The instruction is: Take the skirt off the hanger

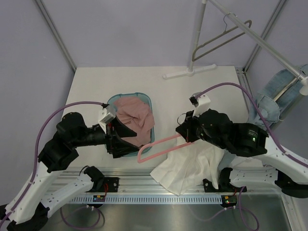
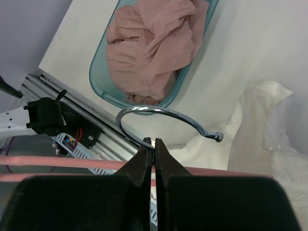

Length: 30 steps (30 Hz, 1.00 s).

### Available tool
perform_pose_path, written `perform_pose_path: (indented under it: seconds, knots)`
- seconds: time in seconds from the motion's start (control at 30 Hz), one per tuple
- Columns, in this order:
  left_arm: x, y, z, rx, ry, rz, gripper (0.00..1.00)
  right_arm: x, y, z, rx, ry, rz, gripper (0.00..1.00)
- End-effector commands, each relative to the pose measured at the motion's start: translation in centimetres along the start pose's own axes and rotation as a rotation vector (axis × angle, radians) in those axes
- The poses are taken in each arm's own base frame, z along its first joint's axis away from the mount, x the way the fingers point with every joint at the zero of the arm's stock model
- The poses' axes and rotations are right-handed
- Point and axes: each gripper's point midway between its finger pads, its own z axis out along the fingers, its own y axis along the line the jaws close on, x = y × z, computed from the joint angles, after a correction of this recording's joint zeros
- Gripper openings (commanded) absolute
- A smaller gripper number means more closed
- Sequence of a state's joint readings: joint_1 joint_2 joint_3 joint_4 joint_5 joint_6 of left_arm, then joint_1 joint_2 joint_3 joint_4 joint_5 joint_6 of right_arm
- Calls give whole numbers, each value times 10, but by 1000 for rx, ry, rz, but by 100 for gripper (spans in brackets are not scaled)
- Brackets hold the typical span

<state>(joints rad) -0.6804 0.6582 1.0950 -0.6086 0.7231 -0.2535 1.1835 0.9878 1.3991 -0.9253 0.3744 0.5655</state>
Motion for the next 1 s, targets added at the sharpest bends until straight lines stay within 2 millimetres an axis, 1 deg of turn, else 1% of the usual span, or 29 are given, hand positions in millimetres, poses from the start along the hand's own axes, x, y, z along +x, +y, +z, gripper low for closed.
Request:
perform_pose_path:
  seconds: [0.0,0.1,0.27,0.4,0.5,0.53,0.63,0.67,0.7,0.73,0.77,0.8,0.83,0.9,0.93,0.97]
  knots:
    - [-17,-19,0,102,-63,46,71,-13,17,8,-45,-34,35,0]
    - [-15,-20,1,118,-50,39,71,-16,22,15,-45,-36,31,0]
    - [-16,-24,-1,128,-61,35,71,-10,22,26,-26,-18,28,0]
    - [-10,-23,0,132,-47,15,70,-14,25,26,-38,-36,48,0]
    - [-3,-18,2,116,-34,-9,69,-18,29,28,-42,-44,55,0]
    - [0,-13,3,88,-24,-26,68,-21,29,28,-38,-53,60,0]
    - [8,-4,5,45,6,-44,63,-27,29,28,-23,-67,68,0]
    - [8,-3,6,38,11,-49,58,-30,31,27,-26,-74,71,0]
    - [8,-3,6,36,12,-50,51,-29,32,30,-27,-67,66,0]
    - [8,-1,8,32,22,-59,40,-30,34,30,-32,-69,66,0]
    - [8,1,8,21,25,-62,26,-29,35,31,-39,-65,67,0]
    - [5,5,7,-17,26,-70,0,-28,37,31,-51,-59,66,0]
    - [5,7,7,-31,31,-73,0,-28,39,32,-60,-63,70,0]
    - [2,17,8,-95,38,-86,0,-26,37,31,-60,-63,73,41]
    - [0,19,5,-123,47,-86,0,-22,33,29,-48,-53,70,56]
    - [-2,21,2,-151,50,-83,0,-22,29,27,-35,-52,79,67]
